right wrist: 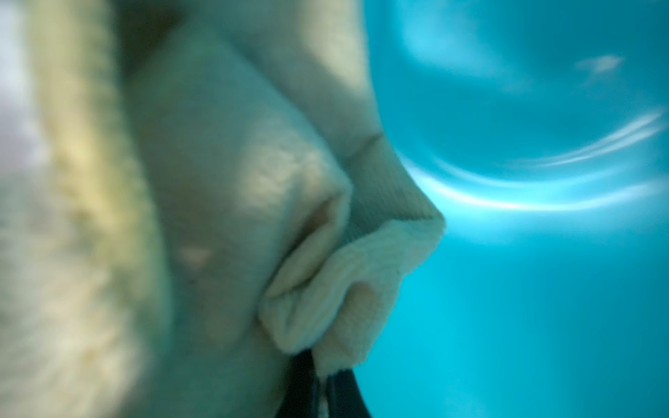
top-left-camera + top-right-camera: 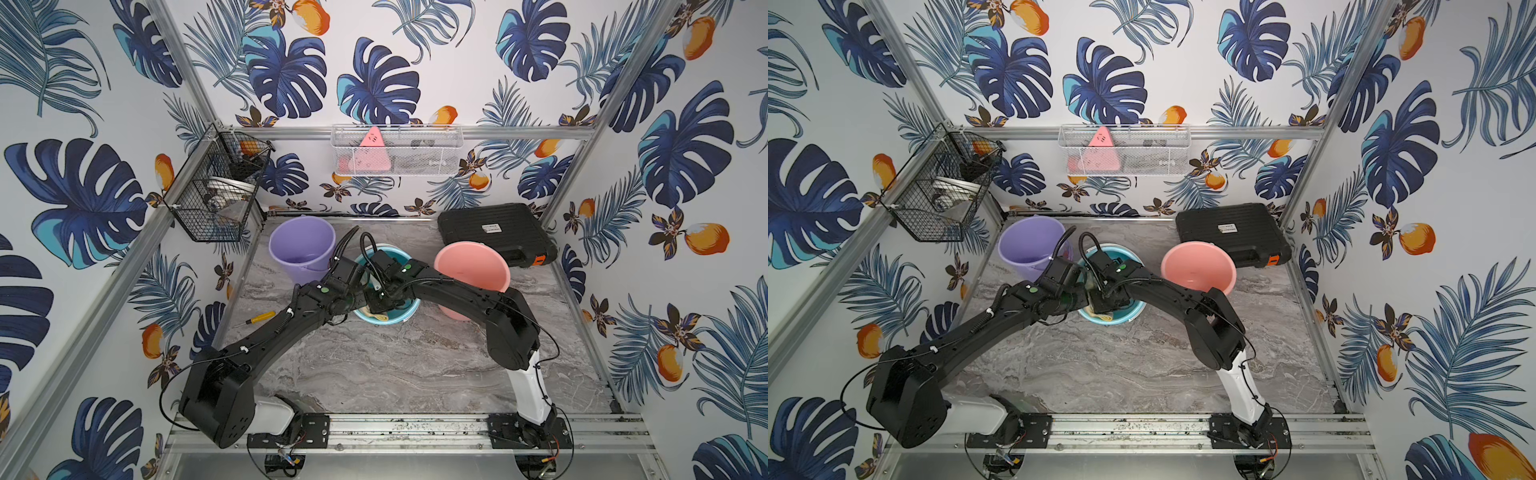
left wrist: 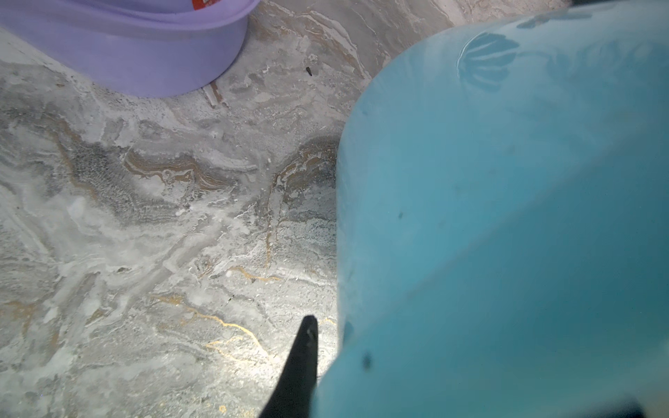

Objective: Wipe the inside of the bucket with a cloth
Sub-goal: Wipe the dirt from the inside of the bucket.

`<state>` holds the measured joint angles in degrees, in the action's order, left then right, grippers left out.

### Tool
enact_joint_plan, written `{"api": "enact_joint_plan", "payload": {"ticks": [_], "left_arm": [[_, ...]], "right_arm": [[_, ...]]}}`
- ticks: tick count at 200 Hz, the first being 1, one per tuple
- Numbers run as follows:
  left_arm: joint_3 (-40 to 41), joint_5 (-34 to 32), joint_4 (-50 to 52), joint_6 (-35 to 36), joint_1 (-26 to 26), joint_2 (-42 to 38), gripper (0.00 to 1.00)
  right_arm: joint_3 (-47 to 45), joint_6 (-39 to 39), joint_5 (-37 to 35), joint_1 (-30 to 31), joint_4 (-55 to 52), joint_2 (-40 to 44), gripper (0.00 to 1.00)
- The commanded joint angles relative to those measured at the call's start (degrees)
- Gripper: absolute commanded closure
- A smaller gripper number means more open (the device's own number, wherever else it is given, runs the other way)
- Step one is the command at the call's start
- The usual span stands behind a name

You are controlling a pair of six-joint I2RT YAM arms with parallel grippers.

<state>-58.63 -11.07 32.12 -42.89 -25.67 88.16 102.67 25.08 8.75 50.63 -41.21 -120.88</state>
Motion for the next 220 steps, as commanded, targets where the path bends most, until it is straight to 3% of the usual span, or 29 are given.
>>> {"api": "enact_joint_plan", "payload": {"ticks": [1,36,67,109,131,149,174,220], "left_arm": [[-0.2,-2.1,4.4,1.4,0.8,0.8,1.0],[-2.2,-2.9,6.1,2.1,1.6,0.9,1.0],[-3.7,-3.1,7.1,3.1,1.8,1.7,1.0],[-4.0,-2.9,7.9,4.0,1.8,1.9,1.0],[-4.0,-2.8,8.0,4.1,1.8,1.9,1.0],[-4.2,-2.8,8.2,4.2,1.8,1.8,1.0],[-4.9,-3.0,8.6,4.4,1.9,2.2,1.0],[-5.8,-2.6,8.6,4.2,2.0,2.7,1.0]], "right_arm": [[1.5,2.5,7.8,0.3,-0.5,0.1,1.0],[2.7,0.7,-12.1,0.4,-13.8,-0.3,1.0],[-0.9,0.4,-25.6,0.4,-16.5,4.4,1.0],[3.5,-0.9,-39.4,1.1,-20.4,6.0,1.0],[5.1,-1.4,-43.2,1.7,-21.2,4.5,1.0],[5.3,-0.3,-42.1,2.0,-22.8,1.8,1.0],[2.8,1.5,-34.6,3.8,-22.4,1.9,1.0],[-7.9,6.6,-11.8,5.2,-5.7,12.1,1.0]]}}
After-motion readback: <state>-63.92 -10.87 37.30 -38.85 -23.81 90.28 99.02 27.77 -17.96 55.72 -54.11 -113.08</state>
